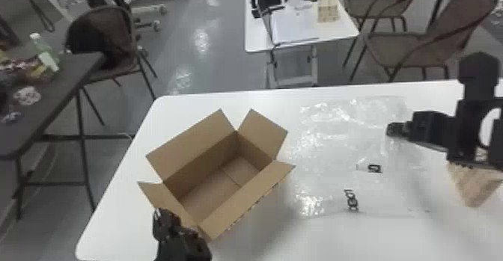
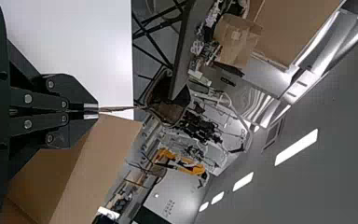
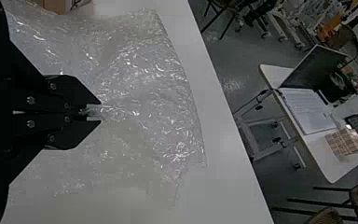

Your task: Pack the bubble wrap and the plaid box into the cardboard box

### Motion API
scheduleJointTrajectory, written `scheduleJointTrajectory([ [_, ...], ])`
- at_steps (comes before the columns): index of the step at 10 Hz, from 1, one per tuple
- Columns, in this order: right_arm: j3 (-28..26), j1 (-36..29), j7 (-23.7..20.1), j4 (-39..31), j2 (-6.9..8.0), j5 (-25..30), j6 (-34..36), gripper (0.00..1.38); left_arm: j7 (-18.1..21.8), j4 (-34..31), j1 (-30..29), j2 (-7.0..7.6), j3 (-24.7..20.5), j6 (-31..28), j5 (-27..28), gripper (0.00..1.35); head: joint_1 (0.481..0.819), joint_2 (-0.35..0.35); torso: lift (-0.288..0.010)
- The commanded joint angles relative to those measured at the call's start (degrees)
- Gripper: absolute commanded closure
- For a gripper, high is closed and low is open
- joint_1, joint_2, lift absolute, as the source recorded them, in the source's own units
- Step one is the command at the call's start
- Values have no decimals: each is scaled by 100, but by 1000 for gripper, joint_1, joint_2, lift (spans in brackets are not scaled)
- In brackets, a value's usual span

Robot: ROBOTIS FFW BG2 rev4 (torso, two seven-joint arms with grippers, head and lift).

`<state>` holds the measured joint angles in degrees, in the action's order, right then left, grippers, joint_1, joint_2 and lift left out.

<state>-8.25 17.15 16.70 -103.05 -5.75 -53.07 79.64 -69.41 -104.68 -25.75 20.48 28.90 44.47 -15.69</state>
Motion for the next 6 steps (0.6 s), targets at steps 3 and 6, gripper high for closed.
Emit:
scheduleJointTrajectory([
  [3, -397, 297, 527, -567, -700, -1838, 755, 1207, 6, -9, 9, 9, 11, -44, 4, 1217, 695, 183, -102],
  [6, -80, 798, 861, -225, -1104, -3121, 860, 1207, -3, -9, 35, 44, 46, -106, -5, 1216, 695, 183, -102],
])
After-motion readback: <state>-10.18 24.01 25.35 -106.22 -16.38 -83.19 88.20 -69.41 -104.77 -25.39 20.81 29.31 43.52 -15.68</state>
